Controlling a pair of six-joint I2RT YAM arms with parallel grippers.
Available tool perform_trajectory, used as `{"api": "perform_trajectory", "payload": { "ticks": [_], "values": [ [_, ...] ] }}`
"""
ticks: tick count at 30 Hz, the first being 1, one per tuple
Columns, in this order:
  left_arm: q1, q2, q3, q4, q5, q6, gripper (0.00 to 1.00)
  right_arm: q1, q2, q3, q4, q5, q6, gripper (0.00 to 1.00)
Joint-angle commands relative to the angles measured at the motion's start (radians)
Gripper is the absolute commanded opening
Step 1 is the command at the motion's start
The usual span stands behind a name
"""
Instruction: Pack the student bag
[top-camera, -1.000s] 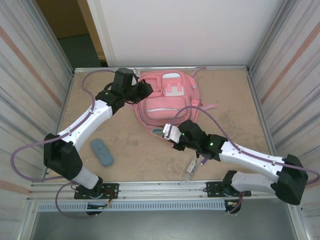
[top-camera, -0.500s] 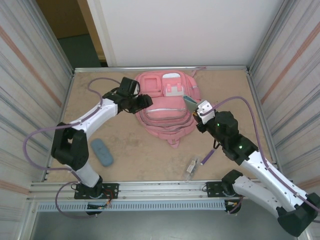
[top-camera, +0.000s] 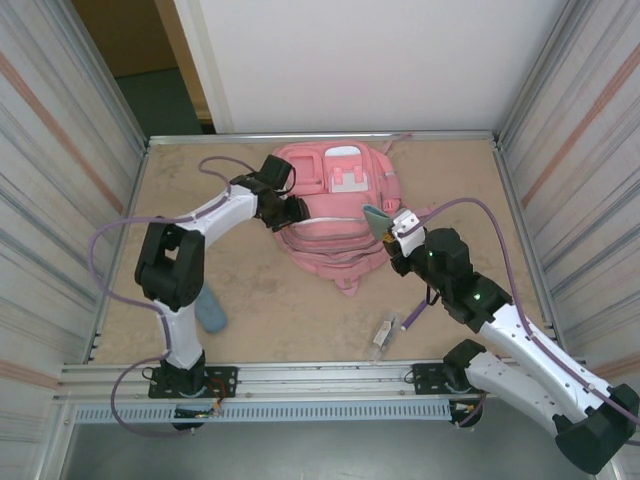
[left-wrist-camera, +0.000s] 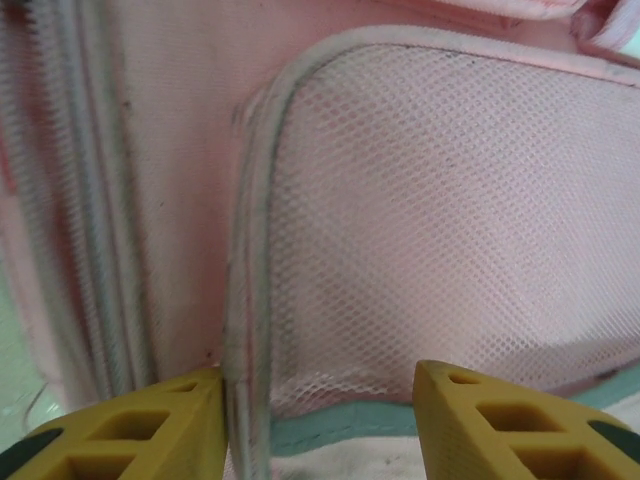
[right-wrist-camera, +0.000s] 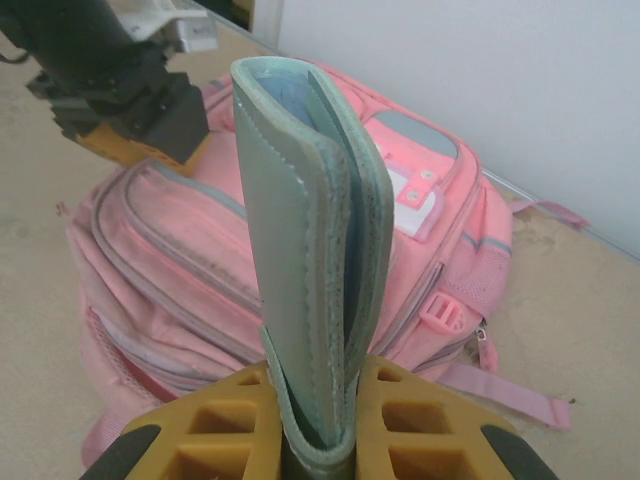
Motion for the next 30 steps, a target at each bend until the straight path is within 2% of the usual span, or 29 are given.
{"api": "perform_trajectory", "payload": {
  "ticks": [1,4,5,6,7,8,10,13,16,18,21,23,26,28,30],
  "values": [
    [0.002,0.038,0.036,0.022,0.066,0.024,0.49,-0.004,-0.010,0.010,0.025,-0.025,0.033,0.00],
    [0.008,0.048,0.023,0.019,0.049,-0.005,0.49,-0.003,-0.014,0.006,0.030,-0.019,0.048,0.00],
    [0.011,0.043,0.009,0.033,0.048,-0.008,0.42,-0.003,-0.016,0.004,0.028,-0.025,0.052,0.00],
    [0.015,0.035,-0.005,0.049,0.056,-0.012,0.29,-0.004,-0.018,0.005,0.025,-0.033,0.052,0.00],
    [0.020,0.017,-0.017,0.075,0.074,-0.021,0.12,-0.003,-0.019,0.003,0.021,-0.036,0.048,0.00],
    [0.024,-0.006,-0.030,0.100,0.093,-0.030,0.01,-0.001,-0.020,0.002,0.017,-0.036,0.042,0.00],
    [0.026,-0.054,-0.027,0.115,0.119,-0.031,0.00,0.000,-0.020,0.006,0.008,-0.031,0.042,0.00],
    [0.016,-0.138,0.001,0.112,0.128,-0.031,0.00,0.020,-0.017,0.060,-0.023,-0.115,0.070,0.00],
    [0.015,-0.204,0.024,0.117,0.141,-0.084,0.00,0.093,0.002,0.082,-0.050,-0.239,-0.030,0.00],
    [0.016,-0.231,0.041,0.125,0.162,-0.128,0.00,0.159,0.027,0.086,-0.074,-0.246,-0.123,0.00],
    [0.016,-0.260,0.053,0.176,0.210,-0.194,0.00,0.288,0.087,0.089,-0.062,-0.132,-0.220,0.00],
    [0.017,-0.267,0.061,0.203,0.227,-0.225,0.00,0.341,0.131,0.087,-0.032,-0.085,-0.273,0.00],
    [0.016,-0.267,0.078,0.207,0.238,-0.253,0.00,0.374,0.215,0.070,0.056,0.016,-0.354,0.00],
    [0.016,-0.269,0.065,0.236,0.261,-0.271,0.00,0.384,0.299,0.066,0.129,0.147,-0.401,0.00],
    [0.016,-0.267,0.058,0.239,0.272,-0.279,0.00,0.386,0.347,0.061,0.183,0.223,-0.441,0.00]
  ]
}}
